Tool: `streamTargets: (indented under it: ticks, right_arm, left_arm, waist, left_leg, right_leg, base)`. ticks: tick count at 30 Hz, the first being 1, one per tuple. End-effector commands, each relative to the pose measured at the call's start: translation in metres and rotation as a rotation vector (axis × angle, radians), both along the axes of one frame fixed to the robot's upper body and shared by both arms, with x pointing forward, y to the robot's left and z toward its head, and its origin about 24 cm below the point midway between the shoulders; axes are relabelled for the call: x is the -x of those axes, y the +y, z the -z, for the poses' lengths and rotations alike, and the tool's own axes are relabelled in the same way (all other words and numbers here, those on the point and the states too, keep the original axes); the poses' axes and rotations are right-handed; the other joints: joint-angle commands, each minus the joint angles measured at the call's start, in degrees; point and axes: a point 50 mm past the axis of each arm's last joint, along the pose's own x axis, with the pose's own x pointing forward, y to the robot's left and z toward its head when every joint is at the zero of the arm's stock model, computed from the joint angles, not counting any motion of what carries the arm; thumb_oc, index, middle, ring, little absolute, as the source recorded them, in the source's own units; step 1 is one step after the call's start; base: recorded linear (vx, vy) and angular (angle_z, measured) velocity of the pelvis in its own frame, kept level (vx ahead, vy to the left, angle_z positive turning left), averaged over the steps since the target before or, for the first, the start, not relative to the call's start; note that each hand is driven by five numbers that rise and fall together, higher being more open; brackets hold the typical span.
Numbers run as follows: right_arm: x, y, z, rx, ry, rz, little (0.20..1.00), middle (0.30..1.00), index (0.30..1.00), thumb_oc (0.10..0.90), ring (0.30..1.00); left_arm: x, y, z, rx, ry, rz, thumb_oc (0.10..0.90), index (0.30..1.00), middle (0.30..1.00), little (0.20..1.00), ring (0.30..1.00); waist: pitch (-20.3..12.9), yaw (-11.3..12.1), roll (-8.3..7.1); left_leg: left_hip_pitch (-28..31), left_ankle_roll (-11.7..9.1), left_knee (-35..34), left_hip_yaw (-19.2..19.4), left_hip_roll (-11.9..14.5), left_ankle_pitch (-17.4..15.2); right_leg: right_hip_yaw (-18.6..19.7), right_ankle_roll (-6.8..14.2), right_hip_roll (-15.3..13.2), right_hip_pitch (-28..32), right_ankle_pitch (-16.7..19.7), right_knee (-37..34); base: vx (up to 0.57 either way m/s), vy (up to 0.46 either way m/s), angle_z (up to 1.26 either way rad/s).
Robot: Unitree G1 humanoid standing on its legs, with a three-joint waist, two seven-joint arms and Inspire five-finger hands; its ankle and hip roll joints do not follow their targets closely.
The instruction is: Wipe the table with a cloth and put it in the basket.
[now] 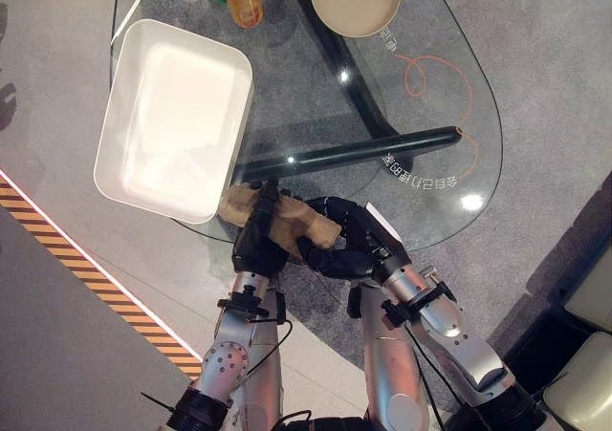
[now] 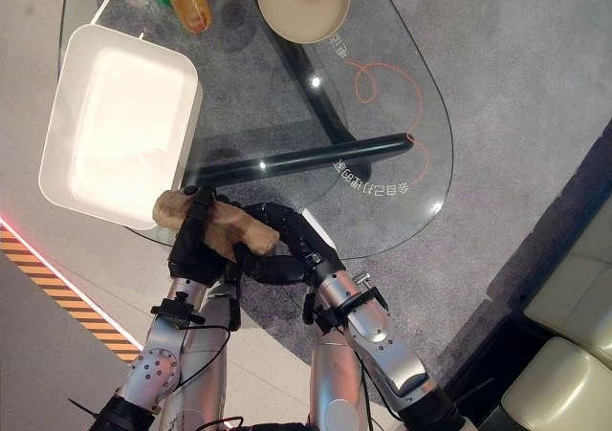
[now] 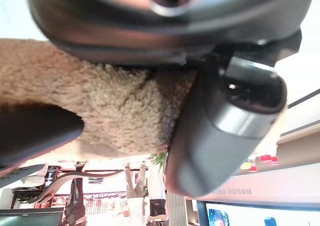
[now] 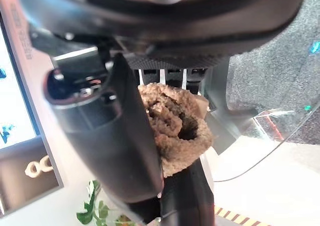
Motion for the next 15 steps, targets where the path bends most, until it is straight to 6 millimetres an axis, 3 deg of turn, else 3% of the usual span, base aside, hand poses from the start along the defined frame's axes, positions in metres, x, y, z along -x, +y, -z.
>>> streamTargets:
  ticks: [1,15]
  right_arm:
    - [-0.0010,-0.0374,-0.0663,-0.319,-0.304,0.209,0.900,0.900,0.900,0.800,0.900]
    - [0.0025,-0.0432,-0.0699,-0.420,-0.331,0.293,0.900,0.900,0.900,0.800,0.900]
  left_arm:
    - [0.0217,0.0126,-0.0369,0.048,-0.250,-0.037,0.100,0.300,0.300,0.200,0.300]
    - [0.0220,0.0091,-0.0385,0.058,-0.252,-0.049,0.100,0.300,0.300,0.200,0.300]
  waist:
    - [-1.46,1.09,0.68]
    - [-1.46,0.75,0.81]
  left_leg:
    - [-0.61,5.26,-4.93,4.80,-3.80,4.49]
    - [-0.77,5.37,-5.12,5.18,-3.67,4.44]
  right_leg:
    - [-1.30,-2.27,6.04,1.02,0.56,0.23]
    - [-1.11,-2.39,6.12,0.60,0.52,0.30]
  base:
    - [0.00,0.000,0.00]
    - [0.00,0.000,0.00]
